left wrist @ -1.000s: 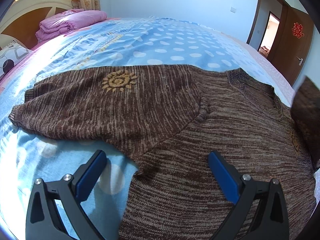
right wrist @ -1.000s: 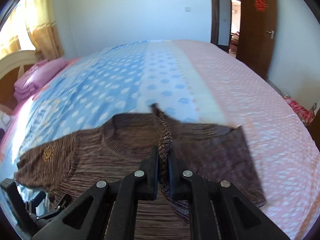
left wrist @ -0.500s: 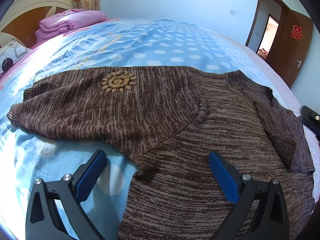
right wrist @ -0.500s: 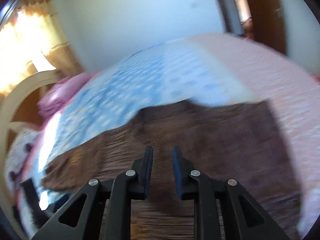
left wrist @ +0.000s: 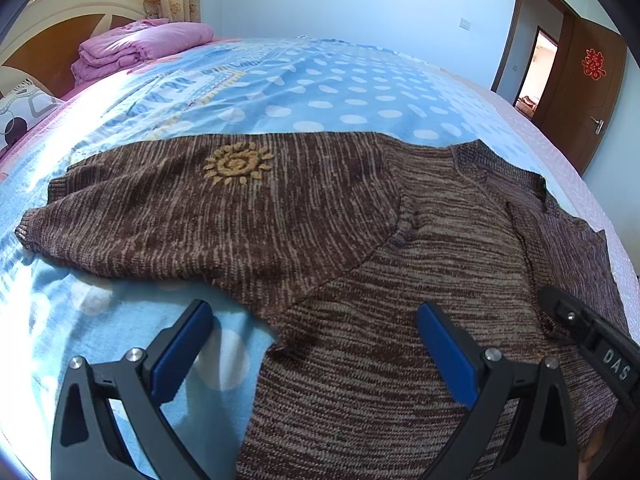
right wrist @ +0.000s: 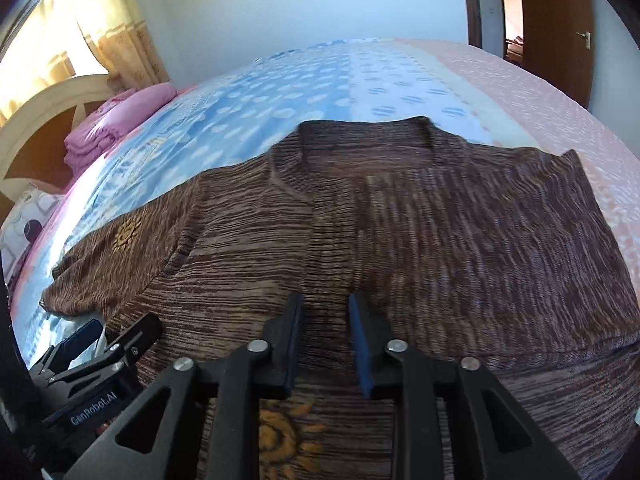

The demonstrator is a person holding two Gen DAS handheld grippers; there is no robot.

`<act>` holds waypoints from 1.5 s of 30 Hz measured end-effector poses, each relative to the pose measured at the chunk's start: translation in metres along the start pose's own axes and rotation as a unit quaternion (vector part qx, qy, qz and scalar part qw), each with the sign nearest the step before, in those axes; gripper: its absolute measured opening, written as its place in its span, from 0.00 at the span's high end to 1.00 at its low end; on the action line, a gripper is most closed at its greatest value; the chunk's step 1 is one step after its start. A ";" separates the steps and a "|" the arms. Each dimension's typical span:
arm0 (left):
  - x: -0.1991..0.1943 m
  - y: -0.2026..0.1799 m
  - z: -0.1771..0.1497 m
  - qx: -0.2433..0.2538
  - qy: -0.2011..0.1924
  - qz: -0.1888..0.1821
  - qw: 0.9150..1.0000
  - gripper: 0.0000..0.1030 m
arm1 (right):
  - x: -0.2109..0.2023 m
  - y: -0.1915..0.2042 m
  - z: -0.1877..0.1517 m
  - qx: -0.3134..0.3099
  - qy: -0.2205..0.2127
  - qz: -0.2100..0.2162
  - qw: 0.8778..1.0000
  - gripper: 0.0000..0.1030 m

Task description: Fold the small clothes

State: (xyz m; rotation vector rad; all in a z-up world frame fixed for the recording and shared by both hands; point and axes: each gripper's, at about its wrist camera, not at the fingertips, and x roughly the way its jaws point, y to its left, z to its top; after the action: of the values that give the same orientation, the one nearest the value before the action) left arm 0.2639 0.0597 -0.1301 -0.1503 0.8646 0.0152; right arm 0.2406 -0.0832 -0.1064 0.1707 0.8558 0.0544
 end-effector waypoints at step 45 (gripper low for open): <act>0.039 -0.174 0.026 0.135 0.016 0.012 0.991 0.00 | -0.033 -0.207 0.073 0.095 -0.052 -0.118 0.987 0.91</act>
State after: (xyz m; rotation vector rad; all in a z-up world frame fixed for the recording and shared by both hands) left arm 0.3217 -0.1106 -0.1216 0.1141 0.8912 -0.0811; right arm 0.2697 -0.3005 -0.0710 0.2478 0.7710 -0.2561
